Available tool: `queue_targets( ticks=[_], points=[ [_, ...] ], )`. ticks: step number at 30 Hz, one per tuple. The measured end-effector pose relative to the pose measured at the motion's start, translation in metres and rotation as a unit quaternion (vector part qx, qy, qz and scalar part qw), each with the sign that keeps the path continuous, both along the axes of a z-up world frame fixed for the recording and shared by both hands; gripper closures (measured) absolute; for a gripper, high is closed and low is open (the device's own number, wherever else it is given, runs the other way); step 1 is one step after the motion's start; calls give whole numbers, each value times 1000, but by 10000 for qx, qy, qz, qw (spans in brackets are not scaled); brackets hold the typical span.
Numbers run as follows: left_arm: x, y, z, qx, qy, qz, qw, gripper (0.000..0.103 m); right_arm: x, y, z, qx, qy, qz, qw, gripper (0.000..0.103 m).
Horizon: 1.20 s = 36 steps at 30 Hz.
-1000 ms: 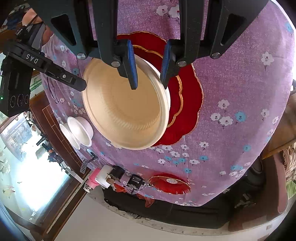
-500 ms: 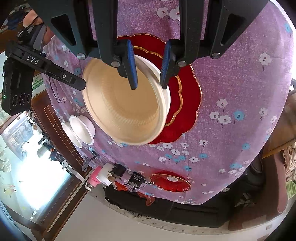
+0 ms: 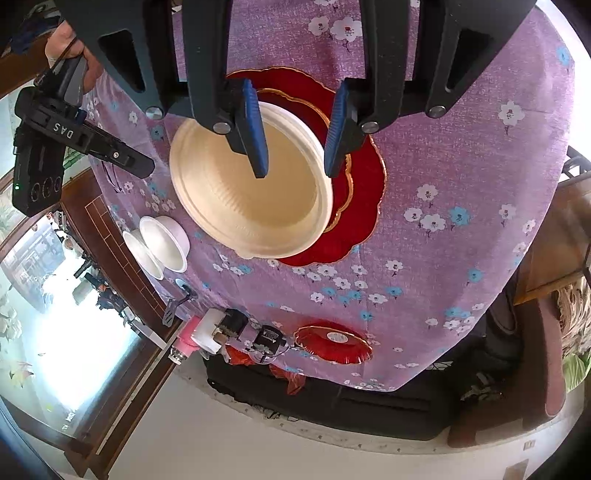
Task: Organize plates and bowls
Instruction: 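Open the left gripper and lift it off the beige bowl, then move the left gripper to the next white bowl and grasp its rim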
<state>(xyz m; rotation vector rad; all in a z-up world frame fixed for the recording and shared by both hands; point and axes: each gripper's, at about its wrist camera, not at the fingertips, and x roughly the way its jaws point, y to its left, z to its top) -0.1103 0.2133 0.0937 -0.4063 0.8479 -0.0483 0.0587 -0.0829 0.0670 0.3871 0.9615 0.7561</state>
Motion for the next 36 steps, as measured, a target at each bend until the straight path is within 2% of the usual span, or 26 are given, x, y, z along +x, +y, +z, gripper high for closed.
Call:
queue_targets(
  ticks=[12, 17, 22, 26, 30, 36],
  points=[
    [10, -46, 21, 187, -115, -443, 9988, 72, 8, -43, -4, 197, 80, -436, 9988, 80],
    [24, -88, 29, 311, -116, -854, 9958, 72, 15, -71, -7, 300, 99, -713, 9970, 80],
    [45, -146, 21, 429, 63, -1401, 9892, 72, 24, -106, -9, 347, 68, -1139, 9929, 81],
    [61, -184, 15, 449, 225, -1663, 9848, 72, 35, -132, -14, 371, 121, -1408, 9893, 81],
    [89, -214, 15, 501, 396, -1704, 9833, 72, 53, -150, -11, 338, 103, -1613, 9863, 81],
    [152, -227, 13, 383, 865, -1332, 9866, 72, 108, -163, -11, 195, 170, -1895, 9815, 81]
  ],
)
